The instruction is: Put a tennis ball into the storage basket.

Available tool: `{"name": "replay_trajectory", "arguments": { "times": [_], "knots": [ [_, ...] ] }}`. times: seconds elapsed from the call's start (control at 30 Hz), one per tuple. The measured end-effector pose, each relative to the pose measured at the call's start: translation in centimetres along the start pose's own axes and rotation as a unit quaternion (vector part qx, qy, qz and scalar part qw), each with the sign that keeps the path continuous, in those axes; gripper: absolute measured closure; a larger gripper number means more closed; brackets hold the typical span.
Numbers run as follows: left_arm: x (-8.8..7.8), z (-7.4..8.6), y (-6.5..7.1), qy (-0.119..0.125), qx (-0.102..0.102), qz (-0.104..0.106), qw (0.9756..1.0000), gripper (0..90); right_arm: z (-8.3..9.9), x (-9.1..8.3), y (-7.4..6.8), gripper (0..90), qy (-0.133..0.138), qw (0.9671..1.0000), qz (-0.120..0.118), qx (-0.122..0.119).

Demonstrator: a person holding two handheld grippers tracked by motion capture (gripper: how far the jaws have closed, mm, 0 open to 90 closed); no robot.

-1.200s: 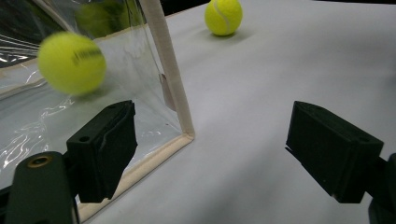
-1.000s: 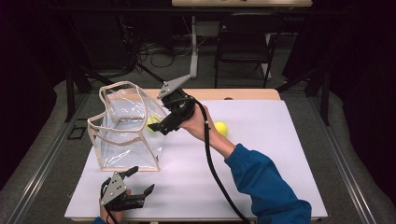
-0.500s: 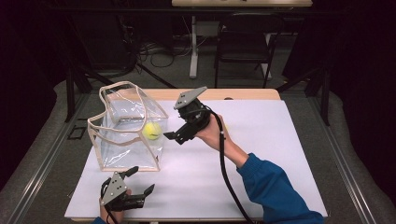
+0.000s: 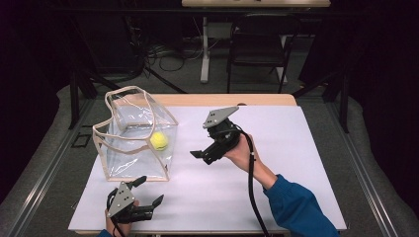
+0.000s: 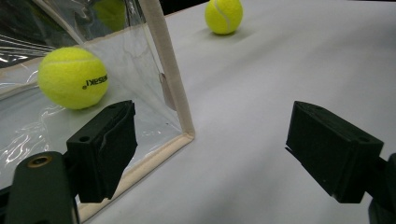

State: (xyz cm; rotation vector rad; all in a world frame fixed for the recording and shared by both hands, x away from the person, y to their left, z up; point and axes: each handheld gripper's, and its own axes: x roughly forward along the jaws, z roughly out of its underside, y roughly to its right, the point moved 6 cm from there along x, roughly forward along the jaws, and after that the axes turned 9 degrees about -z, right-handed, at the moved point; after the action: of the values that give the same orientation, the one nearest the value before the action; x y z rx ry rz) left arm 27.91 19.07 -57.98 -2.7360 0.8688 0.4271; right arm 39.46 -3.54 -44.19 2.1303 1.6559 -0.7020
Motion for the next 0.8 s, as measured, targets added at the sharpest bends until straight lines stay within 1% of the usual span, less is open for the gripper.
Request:
{"name": "replay_trajectory", "arguments": {
  "times": [0.03, 0.07, 0.1, 0.17, 0.27, 0.47, 0.5, 0.6, 0.7, 0.73, 0.77, 0.8],
  "knots": [
    [0.0, 0.0, 0.0, 0.000, 0.002, 0.002, 1.0000, 16.1, 0.3, -0.1, 0.0, 0.0, -0.001, 1.0000, 0.001, 0.001],
    [0.0, 0.0, 0.0, 0.001, 0.002, 0.000, 1.0000, 16.1, 1.1, -0.3, -0.2, 0.0, -0.005, 1.0000, 0.001, 0.004],
    [0.0, 0.0, 0.0, 0.001, 0.002, 0.002, 1.0000, 16.1, 1.1, -0.3, -0.2, 0.0, -0.005, 1.0000, 0.001, 0.004],
    [0.0, 0.0, 0.0, 0.001, 0.000, 0.000, 1.0000, 16.1, 1.7, -0.4, -0.3, 0.0, -0.007, 0.9999, 0.003, 0.007],
    [0.0, 0.0, 0.0, 0.001, -0.001, 0.001, 1.0000, 16.1, 2.9, -0.6, -0.3, 0.0, -0.007, 0.9998, 0.004, 0.017],
    [-0.2, 0.1, -0.1, 0.000, -0.001, -0.003, 1.0000, 16.1, 5.4, -0.9, -0.2, 0.0, -0.011, 0.9993, 0.016, 0.032],
    [-0.2, 0.1, -0.1, 0.001, -0.001, -0.003, 1.0000, 16.1, 6.2, -1.0, -0.2, 0.0, -0.011, 0.9990, 0.017, 0.039],
    [-0.2, 0.2, -0.1, -0.001, -0.001, -0.004, 1.0000, 16.1, 6.9, -1.1, -0.2, 0.0, -0.013, 0.9988, 0.019, 0.042],
    [-0.1, 0.2, -0.1, -0.001, 0.000, -0.003, 1.0000, 16.1, 8.5, -1.2, 0.0, 0.0, -0.025, 0.9981, 0.029, 0.048],
    [-0.1, 0.2, -0.1, -0.001, -0.001, -0.002, 1.0000, 16.1, 9.4, -1.3, 0.0, 0.0, -0.032, 0.9974, 0.035, 0.054],
    [-0.1, 0.2, -0.1, -0.002, 0.001, -0.001, 1.0000, 16.1, 9.4, -1.3, 0.0, 0.0, -0.032, 0.9974, 0.035, 0.054],
    [-0.1, 0.2, -0.1, -0.002, 0.001, -0.001, 1.0000, 16.1, 9.8, -1.3, 0.0, 0.0, -0.035, 0.9972, 0.038, 0.054]
  ]
}}
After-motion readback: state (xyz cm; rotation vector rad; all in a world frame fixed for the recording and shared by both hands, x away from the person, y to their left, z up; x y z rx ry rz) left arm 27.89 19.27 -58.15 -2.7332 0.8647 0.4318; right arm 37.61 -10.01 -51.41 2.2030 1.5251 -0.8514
